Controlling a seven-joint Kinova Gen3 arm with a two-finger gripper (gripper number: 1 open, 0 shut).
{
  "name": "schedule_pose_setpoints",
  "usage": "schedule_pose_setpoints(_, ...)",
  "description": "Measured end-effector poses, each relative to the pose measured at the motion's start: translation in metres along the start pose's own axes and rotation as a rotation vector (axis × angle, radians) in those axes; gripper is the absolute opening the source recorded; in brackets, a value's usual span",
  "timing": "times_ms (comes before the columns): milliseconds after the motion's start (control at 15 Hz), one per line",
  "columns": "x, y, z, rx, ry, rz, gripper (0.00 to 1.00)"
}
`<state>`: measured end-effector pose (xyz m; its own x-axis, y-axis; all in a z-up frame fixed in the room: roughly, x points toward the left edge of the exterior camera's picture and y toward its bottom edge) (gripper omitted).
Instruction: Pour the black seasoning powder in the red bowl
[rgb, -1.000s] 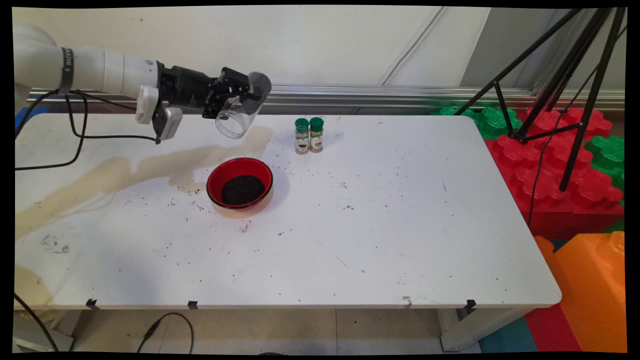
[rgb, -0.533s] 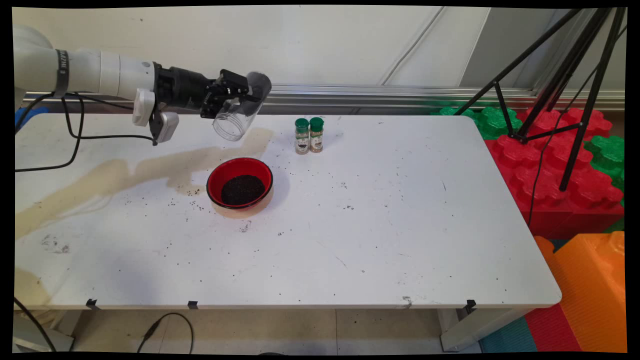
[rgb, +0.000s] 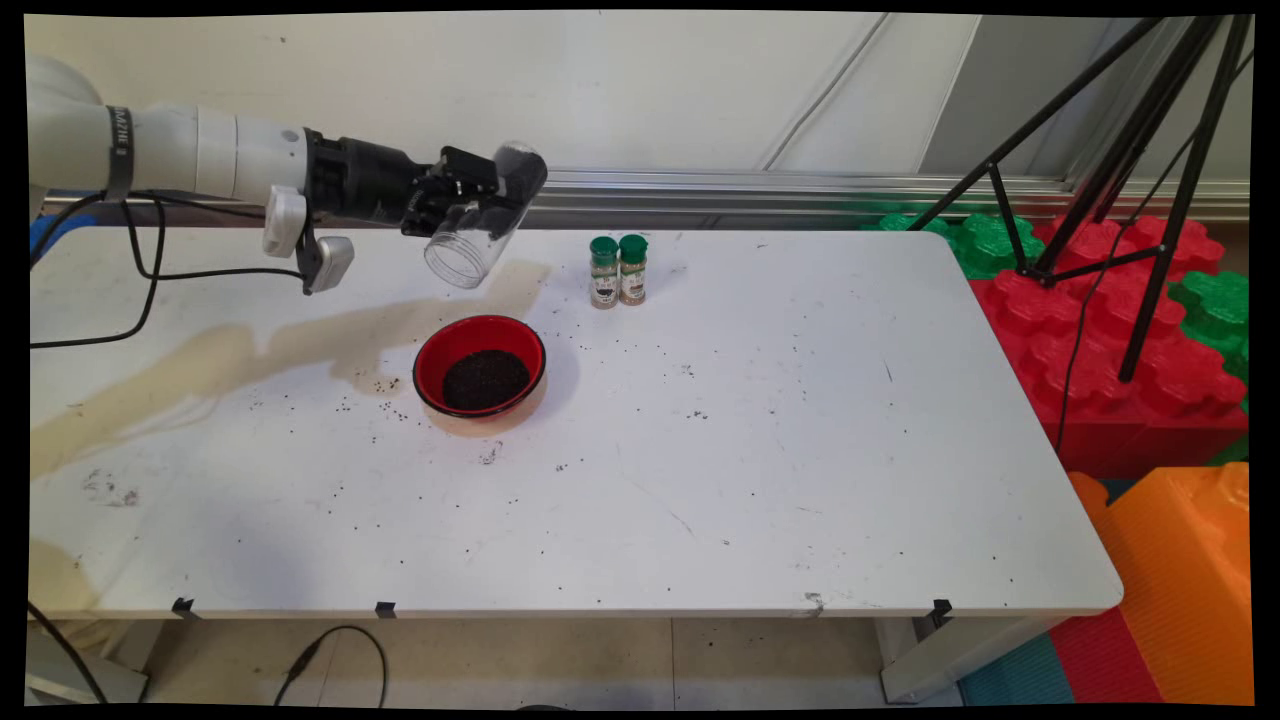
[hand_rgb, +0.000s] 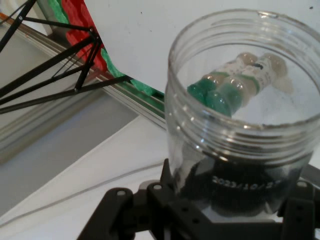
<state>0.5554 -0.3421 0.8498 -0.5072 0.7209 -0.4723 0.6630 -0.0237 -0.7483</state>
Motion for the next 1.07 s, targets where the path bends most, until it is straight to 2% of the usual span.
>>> schedule_pose_setpoints(1067,0.005,-0.0087,-0.0015,0.056,-0.032,0.197,0.0)
